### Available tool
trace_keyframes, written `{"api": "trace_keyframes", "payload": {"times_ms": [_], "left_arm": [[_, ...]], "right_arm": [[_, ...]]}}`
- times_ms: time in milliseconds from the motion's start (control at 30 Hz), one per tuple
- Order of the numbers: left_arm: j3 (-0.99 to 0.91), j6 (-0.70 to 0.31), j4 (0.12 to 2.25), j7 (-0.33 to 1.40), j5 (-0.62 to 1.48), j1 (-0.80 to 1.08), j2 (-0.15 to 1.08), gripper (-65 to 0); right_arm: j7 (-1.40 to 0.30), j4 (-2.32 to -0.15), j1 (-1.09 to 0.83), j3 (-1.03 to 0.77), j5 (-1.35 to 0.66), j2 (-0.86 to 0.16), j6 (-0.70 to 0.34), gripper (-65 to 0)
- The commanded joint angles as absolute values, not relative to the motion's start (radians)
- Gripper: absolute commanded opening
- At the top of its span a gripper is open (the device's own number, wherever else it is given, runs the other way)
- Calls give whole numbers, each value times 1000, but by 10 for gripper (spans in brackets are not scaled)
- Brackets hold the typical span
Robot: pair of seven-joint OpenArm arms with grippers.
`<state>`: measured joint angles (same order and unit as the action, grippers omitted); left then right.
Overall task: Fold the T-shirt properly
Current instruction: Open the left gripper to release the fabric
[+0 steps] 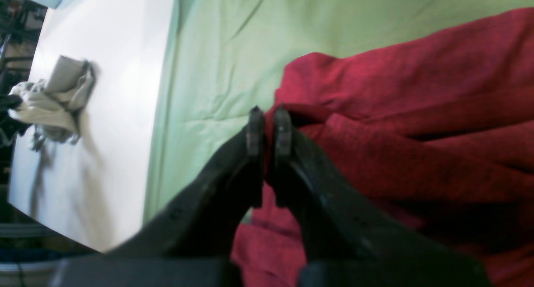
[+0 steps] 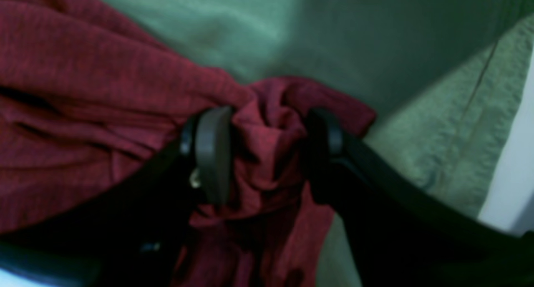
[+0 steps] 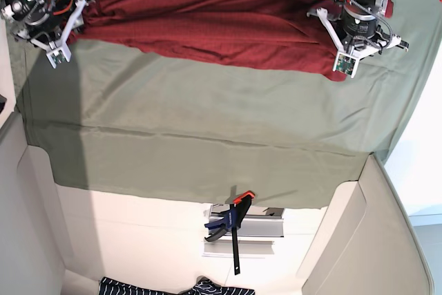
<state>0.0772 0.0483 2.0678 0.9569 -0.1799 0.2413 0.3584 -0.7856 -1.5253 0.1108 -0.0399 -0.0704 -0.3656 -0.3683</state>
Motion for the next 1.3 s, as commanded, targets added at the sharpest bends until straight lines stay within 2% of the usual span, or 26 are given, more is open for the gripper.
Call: {"api": "trace_keyframes", "payload": {"times_ms": [0,400,567,600,700,767,1067,1200,1267], "left_arm": [[71,59,2086,943,-198,236,359,-650],[71,-75,2058,939,-112,236,346,-650],[70,-76,2037,939,-147,236,347,-650],[70,-76,2033,939,-170,236,347,-636],[66,-71,2027,939,-204,236,347,-495],[60,-55,2027,939,-206,236,347,-443],[-60,-49,2027,939,-232,241,374,-438],[-182,-55,2027,938,-140,279,426,-438],[-267,-91,2027,938,-52,303,441,-438]], "right_arm": [[-785,-1535,125,-46,-60,-379,-362,-362],[-785,-1535,125,-46,-60,-379,-362,-362],[-785,-1535,125,-46,-60,-379,-362,-362],[-785,-1535,125,-46,-60,-379,-362,-362],[-785,-1535,124,-46,-60,-379,-362,-362],[-785,-1535,125,-46,-60,-379,-362,-362],[-785,-1535,125,-46,-60,-379,-362,-362],[-785,-1535,125,-46,-60,-379,-362,-362],[-784,-1535,125,-46,-60,-379,-362,-362]]}}
